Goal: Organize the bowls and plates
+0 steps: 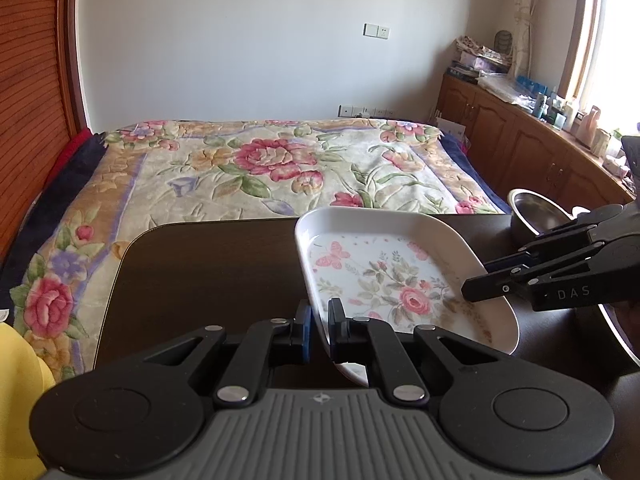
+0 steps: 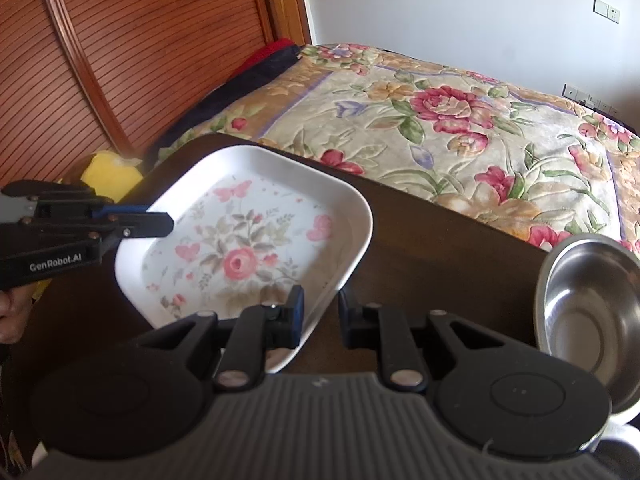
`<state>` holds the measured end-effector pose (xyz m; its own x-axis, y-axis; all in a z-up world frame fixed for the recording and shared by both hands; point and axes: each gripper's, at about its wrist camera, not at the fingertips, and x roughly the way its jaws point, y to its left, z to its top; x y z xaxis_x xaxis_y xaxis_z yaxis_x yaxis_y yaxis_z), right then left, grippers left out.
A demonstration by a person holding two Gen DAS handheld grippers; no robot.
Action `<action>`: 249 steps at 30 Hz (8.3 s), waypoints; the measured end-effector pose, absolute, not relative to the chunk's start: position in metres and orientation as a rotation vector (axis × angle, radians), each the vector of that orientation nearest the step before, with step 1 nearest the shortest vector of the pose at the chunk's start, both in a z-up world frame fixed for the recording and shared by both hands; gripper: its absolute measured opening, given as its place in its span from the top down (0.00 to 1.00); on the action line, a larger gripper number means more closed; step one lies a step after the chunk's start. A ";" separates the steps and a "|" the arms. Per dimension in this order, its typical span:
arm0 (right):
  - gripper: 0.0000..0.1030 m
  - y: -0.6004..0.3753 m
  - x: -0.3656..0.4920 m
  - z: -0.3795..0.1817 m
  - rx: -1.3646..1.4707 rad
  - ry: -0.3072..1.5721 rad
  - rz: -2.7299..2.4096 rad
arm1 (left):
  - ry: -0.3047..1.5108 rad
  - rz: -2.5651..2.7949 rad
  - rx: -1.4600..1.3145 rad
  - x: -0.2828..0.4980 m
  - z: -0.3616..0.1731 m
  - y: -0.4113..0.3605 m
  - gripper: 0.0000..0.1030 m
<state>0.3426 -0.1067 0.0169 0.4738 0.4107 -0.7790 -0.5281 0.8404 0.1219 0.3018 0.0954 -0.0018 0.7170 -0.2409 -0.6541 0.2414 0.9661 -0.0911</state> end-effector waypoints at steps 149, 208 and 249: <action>0.53 -0.333 0.225 0.032 0.033 0.454 0.363 | 0.658 -0.433 0.028 0.186 -0.001 -0.082 0.48; 0.73 -0.333 0.245 0.003 0.095 0.518 0.369 | 0.672 -0.421 -0.040 0.206 -0.005 -0.099 0.80; 0.73 -0.312 0.164 0.004 0.077 0.553 0.327 | 0.673 -0.562 -0.046 0.130 -0.006 -0.064 0.79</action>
